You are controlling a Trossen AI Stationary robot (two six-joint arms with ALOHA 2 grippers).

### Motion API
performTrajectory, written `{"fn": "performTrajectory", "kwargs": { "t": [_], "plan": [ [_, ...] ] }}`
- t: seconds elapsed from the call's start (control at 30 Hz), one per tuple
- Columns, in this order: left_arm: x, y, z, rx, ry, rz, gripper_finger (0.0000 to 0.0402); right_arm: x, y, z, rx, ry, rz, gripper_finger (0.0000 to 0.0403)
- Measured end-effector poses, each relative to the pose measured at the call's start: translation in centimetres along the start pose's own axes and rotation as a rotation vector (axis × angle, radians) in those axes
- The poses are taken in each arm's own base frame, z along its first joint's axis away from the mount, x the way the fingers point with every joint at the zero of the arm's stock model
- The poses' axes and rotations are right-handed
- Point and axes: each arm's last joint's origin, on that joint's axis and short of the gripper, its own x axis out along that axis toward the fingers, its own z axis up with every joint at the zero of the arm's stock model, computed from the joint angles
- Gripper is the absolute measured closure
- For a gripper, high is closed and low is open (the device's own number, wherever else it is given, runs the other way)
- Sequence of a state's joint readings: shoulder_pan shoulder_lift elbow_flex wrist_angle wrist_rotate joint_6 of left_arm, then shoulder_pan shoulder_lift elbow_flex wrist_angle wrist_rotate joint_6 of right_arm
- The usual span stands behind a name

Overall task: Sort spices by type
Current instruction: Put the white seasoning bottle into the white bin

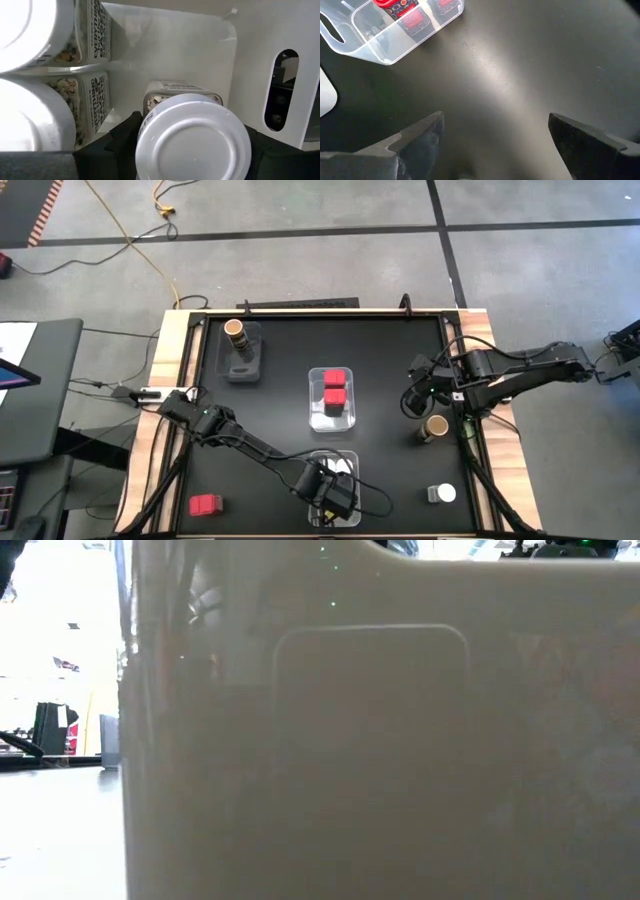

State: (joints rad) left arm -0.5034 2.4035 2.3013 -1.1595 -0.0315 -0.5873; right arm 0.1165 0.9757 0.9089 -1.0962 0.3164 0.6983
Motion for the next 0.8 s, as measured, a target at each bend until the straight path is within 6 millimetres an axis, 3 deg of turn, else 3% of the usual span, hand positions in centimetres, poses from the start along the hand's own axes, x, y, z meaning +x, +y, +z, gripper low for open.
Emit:
{"fn": "performTrajectory", "kwargs": {
  "t": [0.57, 0.8],
  "plan": [
    [0.03, 0.02, 0.07, -0.002, -0.004, -0.002, 0.0186, 0.0, 0.0, 0.0, 0.0, 0.0, 0.0, 0.0019],
    [0.25, 0.06, 0.04, -0.015, 0.0, 0.002, 0.0159, 0.0, 0.0, 0.0, 0.0, 0.0, 0.0, 0.0019]
  ]
}}
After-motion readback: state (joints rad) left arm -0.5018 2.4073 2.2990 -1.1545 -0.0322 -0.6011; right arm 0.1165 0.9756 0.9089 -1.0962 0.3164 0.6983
